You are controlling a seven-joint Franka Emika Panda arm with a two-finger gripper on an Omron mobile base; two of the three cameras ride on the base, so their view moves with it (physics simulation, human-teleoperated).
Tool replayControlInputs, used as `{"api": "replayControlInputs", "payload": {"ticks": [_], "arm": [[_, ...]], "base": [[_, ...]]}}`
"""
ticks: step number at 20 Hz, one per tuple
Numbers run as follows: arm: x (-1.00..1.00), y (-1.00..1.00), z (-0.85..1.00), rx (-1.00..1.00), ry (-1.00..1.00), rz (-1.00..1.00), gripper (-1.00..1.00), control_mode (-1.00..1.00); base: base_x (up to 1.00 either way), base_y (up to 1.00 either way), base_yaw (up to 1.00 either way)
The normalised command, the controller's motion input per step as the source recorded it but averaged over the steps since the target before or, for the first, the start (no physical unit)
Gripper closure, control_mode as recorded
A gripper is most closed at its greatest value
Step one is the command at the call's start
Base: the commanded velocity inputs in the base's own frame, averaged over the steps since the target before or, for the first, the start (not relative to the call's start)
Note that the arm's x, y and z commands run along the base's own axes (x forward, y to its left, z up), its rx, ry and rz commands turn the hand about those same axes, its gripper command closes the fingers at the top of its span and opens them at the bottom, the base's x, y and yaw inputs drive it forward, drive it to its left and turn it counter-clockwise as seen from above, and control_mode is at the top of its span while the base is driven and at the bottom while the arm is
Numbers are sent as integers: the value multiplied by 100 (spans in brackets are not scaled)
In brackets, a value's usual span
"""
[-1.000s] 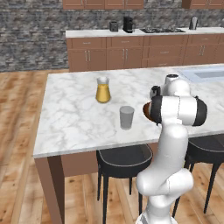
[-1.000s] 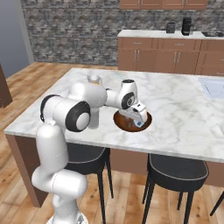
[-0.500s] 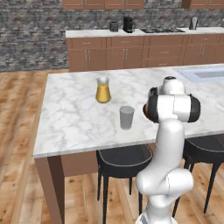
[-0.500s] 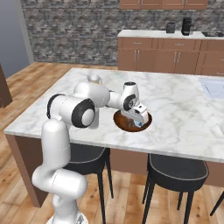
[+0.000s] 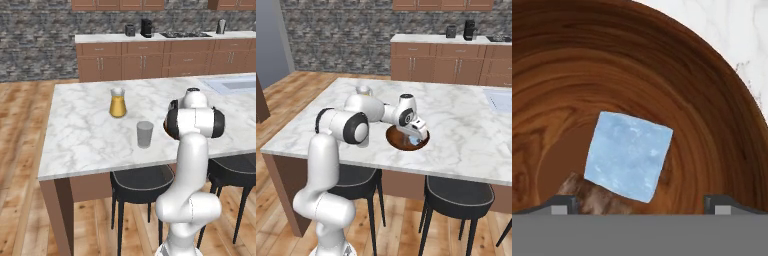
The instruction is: There are two ice cubes in the ice bowl. Place both ice cubes in the glass cup.
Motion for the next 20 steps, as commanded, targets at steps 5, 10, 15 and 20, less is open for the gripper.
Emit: {"api": "replayControlInputs", "payload": {"ticks": [5, 10, 15, 20], "arm": [[23, -9, -20, 0, -1, 0, -100, -100], [13, -10, -20, 0, -2, 0, -100, -100], [3, -4, -23, 0, -1, 0, -100, -100], [-9, 0, -15, 0, 0, 0, 100, -100]], "base": [[0, 0, 0], [0, 0, 0], [0, 0, 0], [0, 0, 0]]}}
